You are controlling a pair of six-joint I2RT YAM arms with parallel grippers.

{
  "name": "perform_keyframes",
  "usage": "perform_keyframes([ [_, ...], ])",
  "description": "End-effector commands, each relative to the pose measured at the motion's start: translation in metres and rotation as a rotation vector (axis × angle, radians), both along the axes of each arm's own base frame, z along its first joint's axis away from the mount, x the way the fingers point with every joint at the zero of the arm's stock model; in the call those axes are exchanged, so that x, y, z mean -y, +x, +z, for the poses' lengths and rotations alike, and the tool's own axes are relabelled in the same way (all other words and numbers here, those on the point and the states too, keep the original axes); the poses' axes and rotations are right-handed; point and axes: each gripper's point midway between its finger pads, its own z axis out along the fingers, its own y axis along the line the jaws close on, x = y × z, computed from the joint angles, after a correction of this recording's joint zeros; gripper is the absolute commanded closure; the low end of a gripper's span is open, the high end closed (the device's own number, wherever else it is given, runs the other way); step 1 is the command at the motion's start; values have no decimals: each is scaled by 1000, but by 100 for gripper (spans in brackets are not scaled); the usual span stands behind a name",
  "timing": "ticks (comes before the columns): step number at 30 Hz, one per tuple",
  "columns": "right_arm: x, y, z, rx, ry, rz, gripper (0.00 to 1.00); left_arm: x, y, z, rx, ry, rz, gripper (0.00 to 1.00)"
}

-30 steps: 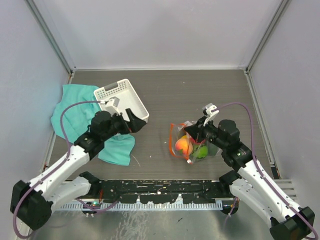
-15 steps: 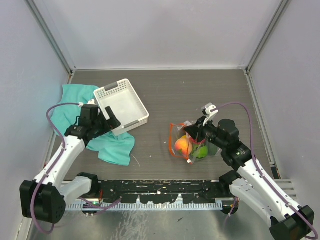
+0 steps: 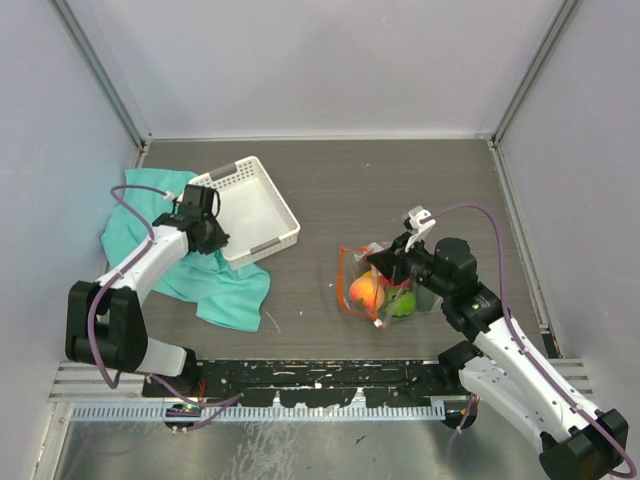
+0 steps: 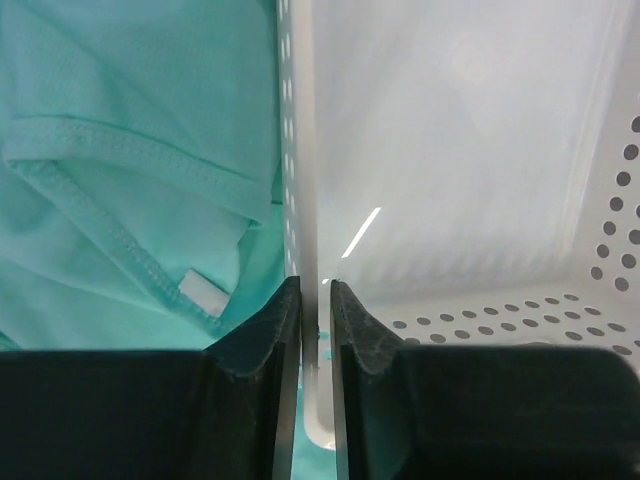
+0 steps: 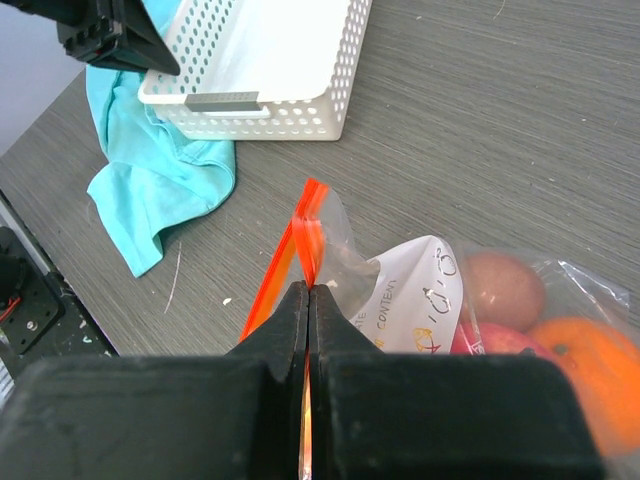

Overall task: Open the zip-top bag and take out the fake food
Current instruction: Adjust the bin at the center of the board.

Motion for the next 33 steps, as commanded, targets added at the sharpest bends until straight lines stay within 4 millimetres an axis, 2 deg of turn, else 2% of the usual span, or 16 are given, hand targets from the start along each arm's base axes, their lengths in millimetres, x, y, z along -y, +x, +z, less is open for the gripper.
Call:
perform_keyframes([
  [1,-1,2,22,79,36,3,100,9,39,24,90,-79,72,85],
  [4,-1,2,23,79,36,4,100,18,50,23,86,-186,193,87],
  [9,-2,3,23,82,37,8,100,45,81,24,116,-439,415,90],
  [13,-1,3,24,85,37,4,100,59,109,38,146,-472,538,90],
  [16,-1,4,24,88,38,-3,100,73,126,40,155,-489,619,90],
  [19,0,5,25,94,39,-8,100,93,150,39,158,-527,647,90],
  [20,0,5,25,94,38,-9,100,101,158,31,141,-533,653,90],
  [23,1,6,24,95,36,-13,100,116,181,26,122,-561,659,89],
  [25,1,6,24,97,37,-18,100,125,192,25,115,-576,640,80],
  [28,2,7,24,100,36,-21,100,136,204,31,135,-608,585,58],
  [33,2,8,24,100,35,-20,100,144,199,45,169,-632,488,17],
])
